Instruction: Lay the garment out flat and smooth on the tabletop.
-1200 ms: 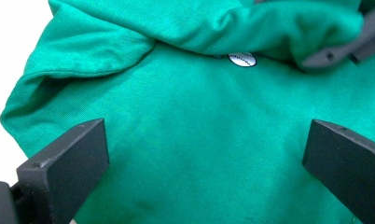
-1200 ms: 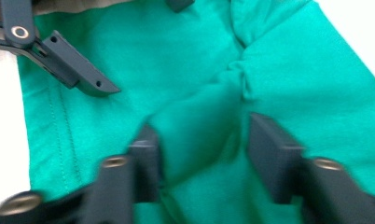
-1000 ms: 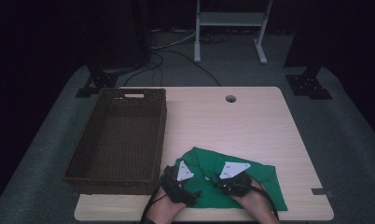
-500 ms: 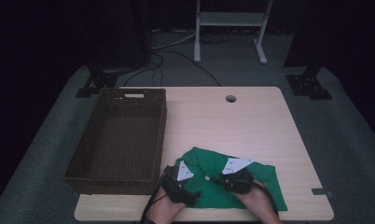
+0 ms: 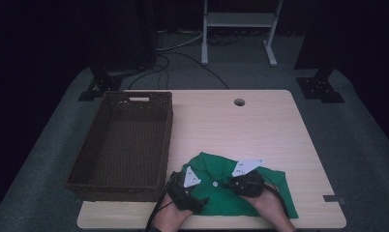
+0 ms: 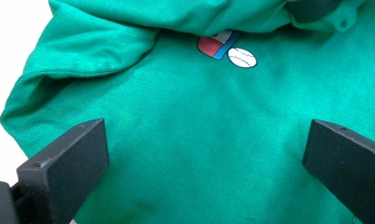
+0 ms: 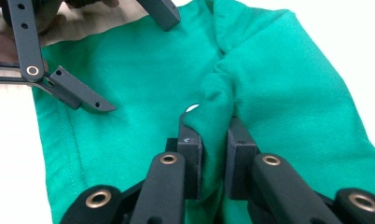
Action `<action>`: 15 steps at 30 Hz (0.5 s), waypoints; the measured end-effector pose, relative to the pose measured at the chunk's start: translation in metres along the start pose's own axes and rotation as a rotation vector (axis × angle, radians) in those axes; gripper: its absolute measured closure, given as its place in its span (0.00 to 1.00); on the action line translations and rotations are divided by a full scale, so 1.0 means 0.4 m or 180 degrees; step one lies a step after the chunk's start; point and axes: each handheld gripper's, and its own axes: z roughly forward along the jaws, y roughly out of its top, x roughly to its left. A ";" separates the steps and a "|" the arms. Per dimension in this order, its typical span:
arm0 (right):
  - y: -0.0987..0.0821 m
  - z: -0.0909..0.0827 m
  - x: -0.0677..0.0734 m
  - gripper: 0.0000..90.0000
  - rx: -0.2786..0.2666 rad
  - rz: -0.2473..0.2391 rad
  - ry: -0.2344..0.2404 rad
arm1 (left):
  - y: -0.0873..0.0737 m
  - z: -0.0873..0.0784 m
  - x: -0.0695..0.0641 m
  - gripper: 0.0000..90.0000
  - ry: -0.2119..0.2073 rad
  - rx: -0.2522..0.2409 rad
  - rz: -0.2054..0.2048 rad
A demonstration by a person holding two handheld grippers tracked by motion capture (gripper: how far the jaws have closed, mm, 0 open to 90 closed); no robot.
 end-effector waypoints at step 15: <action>0.014 -0.017 -0.016 0.89 -0.0017 0.0035 0.0042 | -0.001 -0.001 0.004 0.00 -0.0028 -0.0003 0.0021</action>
